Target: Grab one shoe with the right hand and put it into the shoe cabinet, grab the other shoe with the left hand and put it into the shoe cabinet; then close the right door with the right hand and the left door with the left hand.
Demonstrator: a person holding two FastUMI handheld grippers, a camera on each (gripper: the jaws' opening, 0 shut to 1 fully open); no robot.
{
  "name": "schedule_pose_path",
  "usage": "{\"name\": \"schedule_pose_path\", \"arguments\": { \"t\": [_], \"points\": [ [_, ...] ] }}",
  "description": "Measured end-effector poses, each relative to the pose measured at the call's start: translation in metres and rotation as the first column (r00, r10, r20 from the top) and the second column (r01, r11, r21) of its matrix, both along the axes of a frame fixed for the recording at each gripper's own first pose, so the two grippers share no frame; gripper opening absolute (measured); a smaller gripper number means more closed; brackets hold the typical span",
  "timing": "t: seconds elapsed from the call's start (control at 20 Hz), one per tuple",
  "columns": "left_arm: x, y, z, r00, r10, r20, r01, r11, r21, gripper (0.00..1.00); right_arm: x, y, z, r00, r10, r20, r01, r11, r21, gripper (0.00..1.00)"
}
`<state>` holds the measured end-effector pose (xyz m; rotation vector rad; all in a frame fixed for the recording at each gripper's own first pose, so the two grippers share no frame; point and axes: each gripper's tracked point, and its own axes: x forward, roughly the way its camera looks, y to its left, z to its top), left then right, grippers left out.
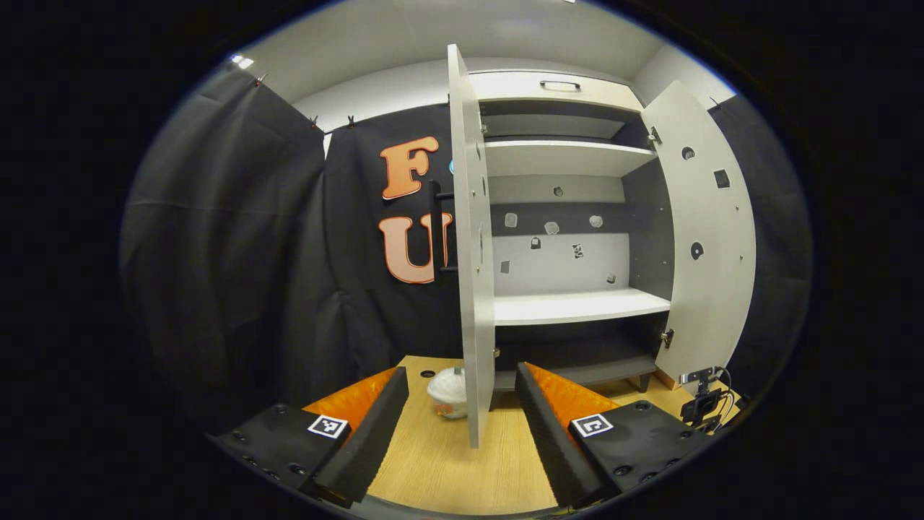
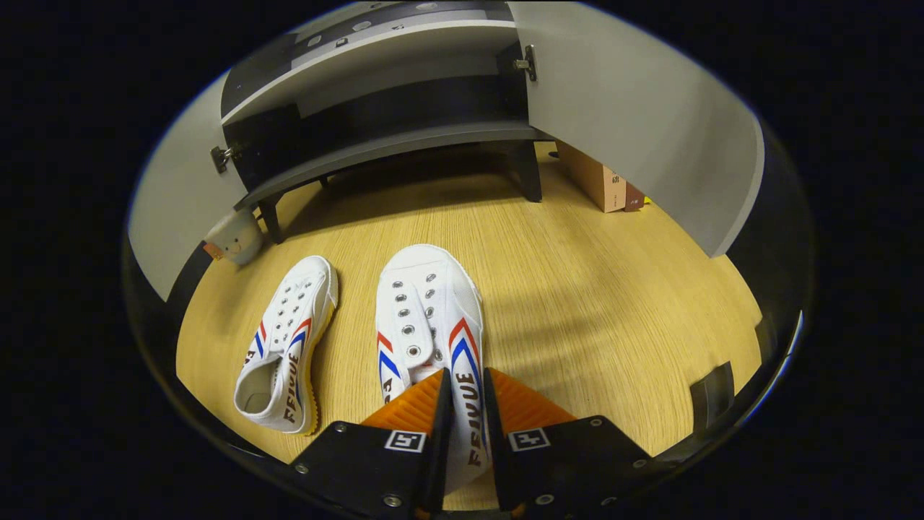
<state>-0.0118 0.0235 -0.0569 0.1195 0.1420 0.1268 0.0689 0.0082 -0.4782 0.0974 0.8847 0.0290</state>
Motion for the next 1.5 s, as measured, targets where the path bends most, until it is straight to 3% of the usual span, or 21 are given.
{"name": "schedule_pose_path", "arguments": {
  "t": [0.25,0.4,0.75,1.2,1.5],
  "points": [
    [-0.001,0.000,-0.008,1.000,0.003,-0.020,-0.003,0.999,-0.033,0.97,0.004,-0.008,0.011,1.000,0.005,0.011,-0.005,0.999,-0.050,0.01],
    [0.001,-0.002,-0.005,1.000,0.006,-0.013,-0.006,1.000,-0.021,0.97,0.006,-0.012,0.035,0.999,-0.033,0.031,0.034,0.999,-0.028,0.00],
    [0.005,-0.018,-0.003,0.999,-0.049,0.001,0.049,0.998,-0.042,0.96,0.029,0.014,0.115,0.989,-0.010,0.147,0.012,1.000,-0.012,0.00],
    [0.008,-0.015,-0.003,0.998,-0.066,0.018,0.067,0.995,-0.076,0.94,0.071,0.046,0.254,0.941,0.038,0.337,-0.035,0.999,-0.015,0.00],
    [0.015,-0.010,-0.003,0.997,-0.067,0.025,0.069,0.995,-0.074,0.97,0.126,0.063,0.321,0.909,0.053,0.413,-0.048,0.999,-0.023,0.00]
  ]
}}
